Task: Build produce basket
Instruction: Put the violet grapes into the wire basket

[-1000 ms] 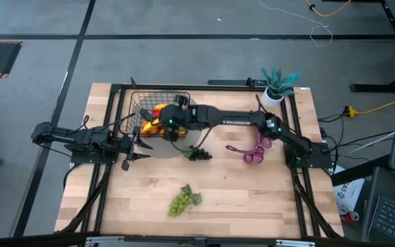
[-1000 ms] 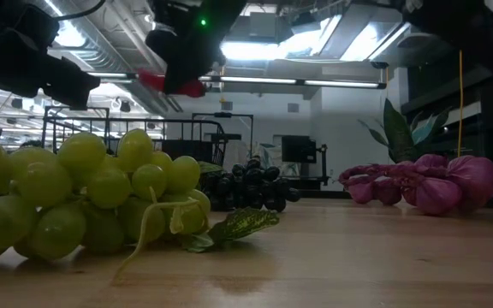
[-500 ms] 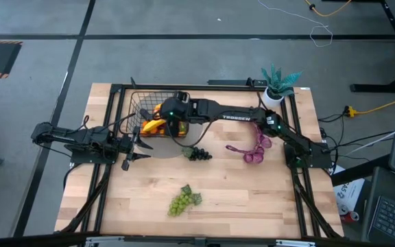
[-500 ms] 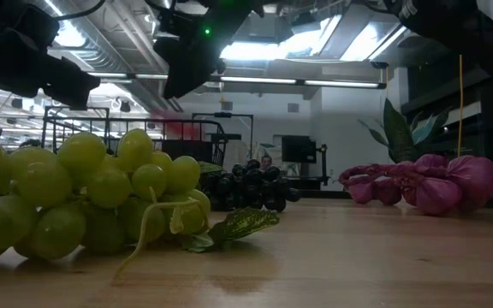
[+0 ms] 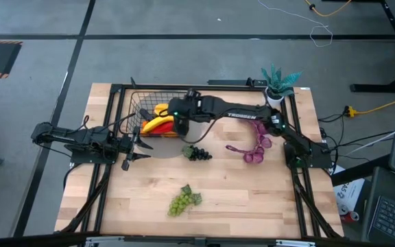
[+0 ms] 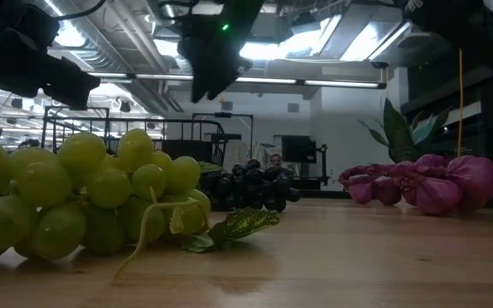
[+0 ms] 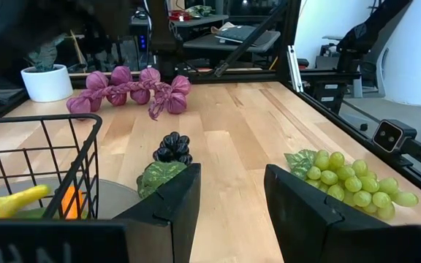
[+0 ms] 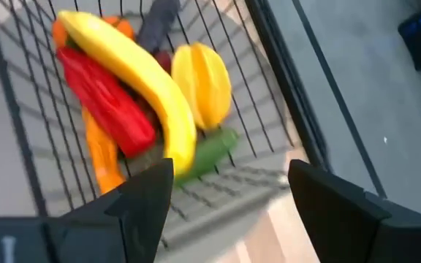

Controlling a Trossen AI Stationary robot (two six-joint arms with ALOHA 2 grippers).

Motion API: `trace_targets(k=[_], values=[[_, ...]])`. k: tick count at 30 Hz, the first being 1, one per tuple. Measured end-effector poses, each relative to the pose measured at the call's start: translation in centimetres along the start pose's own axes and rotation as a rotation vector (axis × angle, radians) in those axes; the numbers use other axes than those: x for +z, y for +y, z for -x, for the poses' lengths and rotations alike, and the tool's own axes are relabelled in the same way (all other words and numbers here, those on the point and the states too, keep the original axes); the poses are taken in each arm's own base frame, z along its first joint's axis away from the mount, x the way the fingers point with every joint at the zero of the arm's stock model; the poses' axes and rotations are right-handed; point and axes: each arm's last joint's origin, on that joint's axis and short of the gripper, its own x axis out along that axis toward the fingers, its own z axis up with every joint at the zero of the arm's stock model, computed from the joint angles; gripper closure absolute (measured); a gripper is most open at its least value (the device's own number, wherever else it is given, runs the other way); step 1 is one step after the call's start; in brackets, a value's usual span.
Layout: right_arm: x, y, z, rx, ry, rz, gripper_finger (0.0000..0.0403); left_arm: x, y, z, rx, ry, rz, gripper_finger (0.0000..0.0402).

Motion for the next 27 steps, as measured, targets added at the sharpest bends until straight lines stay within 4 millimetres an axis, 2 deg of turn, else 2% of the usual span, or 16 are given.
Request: trace_targets(k=[6, 11, 13, 17, 21, 27], values=[[-1.3, -1.4, 4.5, 0.009, 0.115, 0.065, 0.0128, 0.0, 0.0, 0.0, 0.0, 0.0, 0.008, 0.0255], [-3.8, -2.1, 8.2, -0.017, 0.333, 0.049, 0.0128, 0.0, 0.0, 0.0, 0.0, 0.0, 0.029, 0.0255], [-4.2, -1.7, 9.0, -0.014, 0.33, 0.014, 0.0128, 0.0, 0.0, 0.0, 0.0, 0.0, 0.028, 0.0255], [-5.5, -0.8, 11.2, 0.114, 0.359, 0.083, 0.0128, 0.0, 0.0, 0.0, 0.0, 0.0, 0.029, 0.0255], [-8.0, 0.2, 12.5, 0.131, 0.408, 0.157, 0.0128, 0.0, 0.0, 0.0, 0.0, 0.001, 0.029, 0.0255], [-13.7, 0.8, 13.4, 0.08, 0.537, 0.142, 0.0128, 0.0, 0.0, 0.0, 0.0, 0.001, 0.026, 0.0255]])
